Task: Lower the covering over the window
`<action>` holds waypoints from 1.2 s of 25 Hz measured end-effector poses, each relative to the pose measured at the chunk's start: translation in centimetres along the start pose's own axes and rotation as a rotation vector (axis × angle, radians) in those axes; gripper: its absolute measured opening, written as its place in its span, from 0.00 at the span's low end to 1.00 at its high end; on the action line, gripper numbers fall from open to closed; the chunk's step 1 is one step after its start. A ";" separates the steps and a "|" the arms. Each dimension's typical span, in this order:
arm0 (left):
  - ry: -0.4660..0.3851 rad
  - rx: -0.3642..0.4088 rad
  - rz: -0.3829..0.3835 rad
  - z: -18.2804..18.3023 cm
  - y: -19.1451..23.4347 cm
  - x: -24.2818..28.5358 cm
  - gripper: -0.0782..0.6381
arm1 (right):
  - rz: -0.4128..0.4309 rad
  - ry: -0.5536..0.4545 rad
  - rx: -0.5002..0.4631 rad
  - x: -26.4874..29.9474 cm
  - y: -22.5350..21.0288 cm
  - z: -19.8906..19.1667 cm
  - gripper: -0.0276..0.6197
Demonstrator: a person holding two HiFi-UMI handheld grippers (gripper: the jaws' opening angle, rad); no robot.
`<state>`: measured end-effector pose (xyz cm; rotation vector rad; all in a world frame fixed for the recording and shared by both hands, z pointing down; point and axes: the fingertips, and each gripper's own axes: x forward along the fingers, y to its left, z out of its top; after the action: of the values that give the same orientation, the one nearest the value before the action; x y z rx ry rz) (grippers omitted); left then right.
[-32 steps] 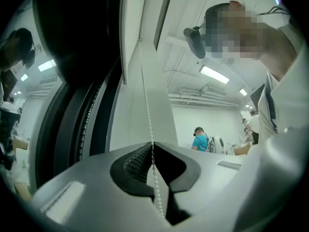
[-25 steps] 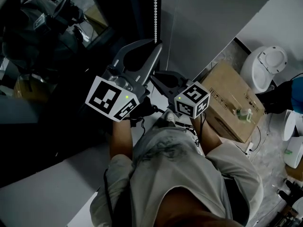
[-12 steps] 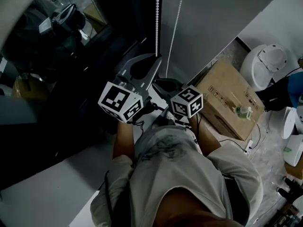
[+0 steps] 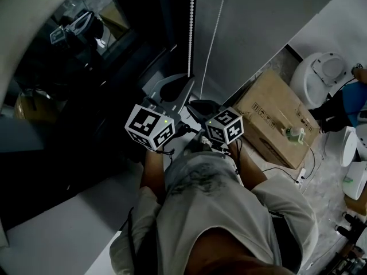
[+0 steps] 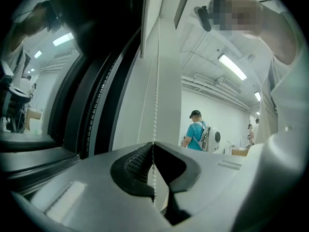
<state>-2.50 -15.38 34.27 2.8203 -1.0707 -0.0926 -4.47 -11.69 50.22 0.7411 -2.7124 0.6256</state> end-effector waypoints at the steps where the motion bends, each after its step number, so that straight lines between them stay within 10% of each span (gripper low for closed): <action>1: -0.003 -0.004 0.004 0.0 0.1 -0.2 0.13 | -0.012 -0.001 -0.009 -0.2 -0.1 0.1 0.07; 8: -0.003 -0.005 0.014 0.1 0.1 -0.5 0.13 | -0.015 -0.111 -0.049 -4.6 0.2 4.4 0.21; 16: 0.012 0.018 0.022 0.2 -0.1 0.1 0.13 | 0.122 -0.399 -0.212 -11.7 4.7 18.1 0.25; 25: 0.015 0.025 0.109 0.2 2.0 -0.8 0.13 | 0.356 -0.316 -0.436 -13.6 10.7 19.4 0.31; 30: 0.021 0.039 0.083 0.0 0.7 -0.3 0.13 | 0.172 -0.493 -0.397 -13.0 8.4 25.0 0.31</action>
<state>-3.21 -15.69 34.32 2.7998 -1.1967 -0.0341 -1.45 -11.37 21.01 0.6237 -3.2236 -0.0950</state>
